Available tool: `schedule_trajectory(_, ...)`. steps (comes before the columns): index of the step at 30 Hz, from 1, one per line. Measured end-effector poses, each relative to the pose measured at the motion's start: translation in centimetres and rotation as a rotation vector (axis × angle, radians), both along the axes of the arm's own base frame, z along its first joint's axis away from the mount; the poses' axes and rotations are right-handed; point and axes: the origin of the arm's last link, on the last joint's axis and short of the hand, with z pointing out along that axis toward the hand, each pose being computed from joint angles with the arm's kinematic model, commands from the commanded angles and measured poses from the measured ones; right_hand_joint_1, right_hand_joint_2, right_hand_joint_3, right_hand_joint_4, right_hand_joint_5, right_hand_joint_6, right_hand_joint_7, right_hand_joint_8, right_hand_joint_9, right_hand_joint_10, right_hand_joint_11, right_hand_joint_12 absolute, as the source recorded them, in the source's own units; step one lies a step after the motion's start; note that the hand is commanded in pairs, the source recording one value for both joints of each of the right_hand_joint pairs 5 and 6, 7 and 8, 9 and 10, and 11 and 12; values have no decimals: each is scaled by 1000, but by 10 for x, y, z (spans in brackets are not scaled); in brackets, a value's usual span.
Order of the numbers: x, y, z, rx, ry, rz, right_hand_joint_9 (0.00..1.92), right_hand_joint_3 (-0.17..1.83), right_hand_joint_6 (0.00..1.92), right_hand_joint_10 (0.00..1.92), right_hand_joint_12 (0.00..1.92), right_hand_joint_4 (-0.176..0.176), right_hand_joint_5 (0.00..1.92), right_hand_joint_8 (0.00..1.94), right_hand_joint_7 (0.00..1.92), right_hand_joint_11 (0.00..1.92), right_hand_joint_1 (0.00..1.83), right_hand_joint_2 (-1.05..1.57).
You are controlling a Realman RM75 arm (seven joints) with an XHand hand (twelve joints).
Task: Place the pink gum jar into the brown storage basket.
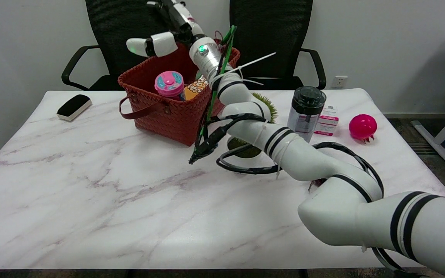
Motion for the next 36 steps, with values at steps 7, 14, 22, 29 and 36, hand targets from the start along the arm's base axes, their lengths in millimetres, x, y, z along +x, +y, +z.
schedule_trajectory(7,23,16,12,-2,-19,111,389,832,307,389,379,0,307,402,402,379,1184,262)
schedule_trajectory(14,45,41,34,-20,-44,227,567,799,721,567,484,0,721,749,749,484,1175,461)
schedule_trajectory(22,49,85,74,-72,-88,317,663,788,806,663,562,0,806,970,970,562,1167,545)
schedule_trajectory(29,39,136,119,-166,-116,376,711,772,835,711,585,0,835,1081,1081,585,1162,584)
schedule_trajectory(36,17,183,164,-280,-112,409,834,777,838,834,630,0,838,1115,1115,630,1160,598)
